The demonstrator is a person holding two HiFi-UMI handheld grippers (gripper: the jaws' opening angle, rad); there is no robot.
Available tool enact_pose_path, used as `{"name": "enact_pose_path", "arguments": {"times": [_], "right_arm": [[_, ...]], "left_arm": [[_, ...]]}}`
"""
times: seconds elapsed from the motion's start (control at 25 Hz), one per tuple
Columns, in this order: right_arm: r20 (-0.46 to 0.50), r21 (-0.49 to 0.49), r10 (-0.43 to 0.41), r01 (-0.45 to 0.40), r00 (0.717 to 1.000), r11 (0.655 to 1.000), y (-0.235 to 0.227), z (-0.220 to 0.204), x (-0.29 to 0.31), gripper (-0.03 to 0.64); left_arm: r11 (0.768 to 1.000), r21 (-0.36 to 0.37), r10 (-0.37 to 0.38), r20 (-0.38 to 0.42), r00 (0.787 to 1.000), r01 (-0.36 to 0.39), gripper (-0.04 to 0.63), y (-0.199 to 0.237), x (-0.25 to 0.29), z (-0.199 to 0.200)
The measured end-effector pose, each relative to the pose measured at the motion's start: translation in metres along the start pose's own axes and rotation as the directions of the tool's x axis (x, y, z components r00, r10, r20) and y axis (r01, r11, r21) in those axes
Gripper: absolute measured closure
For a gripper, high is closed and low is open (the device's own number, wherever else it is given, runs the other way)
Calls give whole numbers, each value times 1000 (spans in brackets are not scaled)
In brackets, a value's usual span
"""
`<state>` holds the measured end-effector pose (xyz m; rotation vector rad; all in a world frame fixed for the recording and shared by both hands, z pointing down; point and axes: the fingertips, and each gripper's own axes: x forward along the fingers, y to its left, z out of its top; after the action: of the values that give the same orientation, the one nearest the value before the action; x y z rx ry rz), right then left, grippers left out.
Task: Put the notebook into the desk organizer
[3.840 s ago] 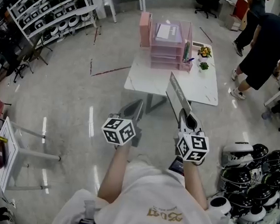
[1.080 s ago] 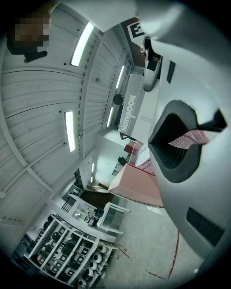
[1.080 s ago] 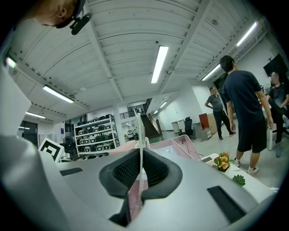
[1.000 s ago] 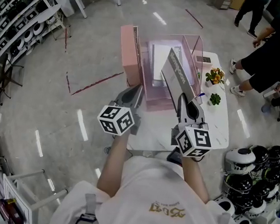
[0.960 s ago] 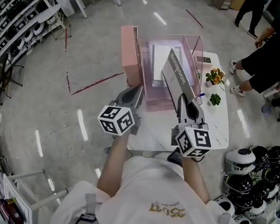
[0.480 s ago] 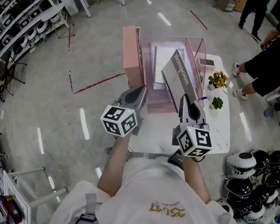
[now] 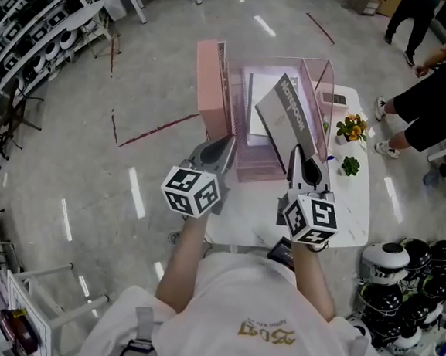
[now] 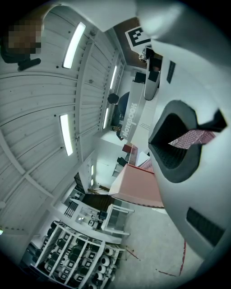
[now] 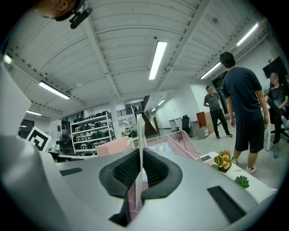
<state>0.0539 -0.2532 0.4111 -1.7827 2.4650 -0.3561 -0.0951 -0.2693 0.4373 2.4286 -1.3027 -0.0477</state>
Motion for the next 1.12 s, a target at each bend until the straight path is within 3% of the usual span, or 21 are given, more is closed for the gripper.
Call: {"name": "enact_pose_path", "arguments": {"times": [0.52,1.12], "right_arm": [[-8,-12,1,-1,1000,1000,-7,-1,30,595],[-101,-77,-16,8,995,997,-17,-9,61,567]], "left_arm": [[999,46,14,-11,1000,-14,580,6,10,6],[999,50,20,-13,1000,-19,580,11,13,10]]}}
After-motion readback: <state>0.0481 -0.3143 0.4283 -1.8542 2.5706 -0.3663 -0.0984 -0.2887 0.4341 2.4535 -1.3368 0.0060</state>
